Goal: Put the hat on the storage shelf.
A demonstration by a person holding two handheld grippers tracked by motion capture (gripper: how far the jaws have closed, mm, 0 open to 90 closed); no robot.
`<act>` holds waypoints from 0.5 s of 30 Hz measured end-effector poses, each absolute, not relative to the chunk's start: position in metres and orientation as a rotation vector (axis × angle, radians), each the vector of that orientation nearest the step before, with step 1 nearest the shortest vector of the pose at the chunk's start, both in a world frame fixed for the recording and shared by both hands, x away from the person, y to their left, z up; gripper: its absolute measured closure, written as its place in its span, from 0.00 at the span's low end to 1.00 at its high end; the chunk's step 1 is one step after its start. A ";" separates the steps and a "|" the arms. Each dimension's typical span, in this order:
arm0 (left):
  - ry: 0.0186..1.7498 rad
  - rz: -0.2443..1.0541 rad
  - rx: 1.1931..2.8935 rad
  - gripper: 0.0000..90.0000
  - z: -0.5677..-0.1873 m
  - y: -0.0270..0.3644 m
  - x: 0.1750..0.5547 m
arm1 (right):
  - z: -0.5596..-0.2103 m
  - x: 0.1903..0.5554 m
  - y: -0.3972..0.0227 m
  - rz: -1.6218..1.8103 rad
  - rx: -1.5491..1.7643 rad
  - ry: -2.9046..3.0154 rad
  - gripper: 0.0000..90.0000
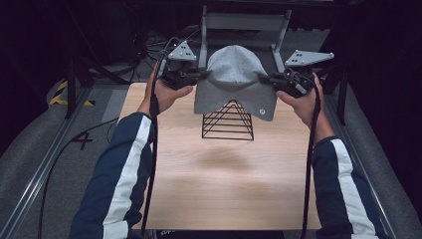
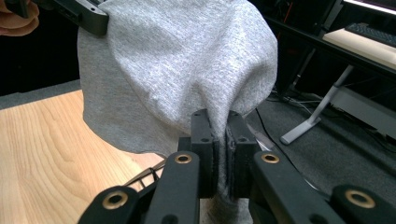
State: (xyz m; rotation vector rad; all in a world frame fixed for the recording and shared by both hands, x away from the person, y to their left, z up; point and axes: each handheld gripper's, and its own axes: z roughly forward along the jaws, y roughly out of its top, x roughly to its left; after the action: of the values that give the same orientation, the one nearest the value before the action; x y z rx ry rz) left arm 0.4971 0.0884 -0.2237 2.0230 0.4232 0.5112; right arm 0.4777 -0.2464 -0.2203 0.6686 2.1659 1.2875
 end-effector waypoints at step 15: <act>0.462 0.476 2.096 0.94 -0.267 0.078 0.508 | -0.259 0.484 -0.245 1.242 0.705 2.229 0.94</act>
State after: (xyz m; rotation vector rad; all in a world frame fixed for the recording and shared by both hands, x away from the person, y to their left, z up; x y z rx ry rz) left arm 0.5077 0.0781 -0.2672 2.0960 0.4615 0.4760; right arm 0.4841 -0.2452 -0.2592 0.7047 2.2289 1.2418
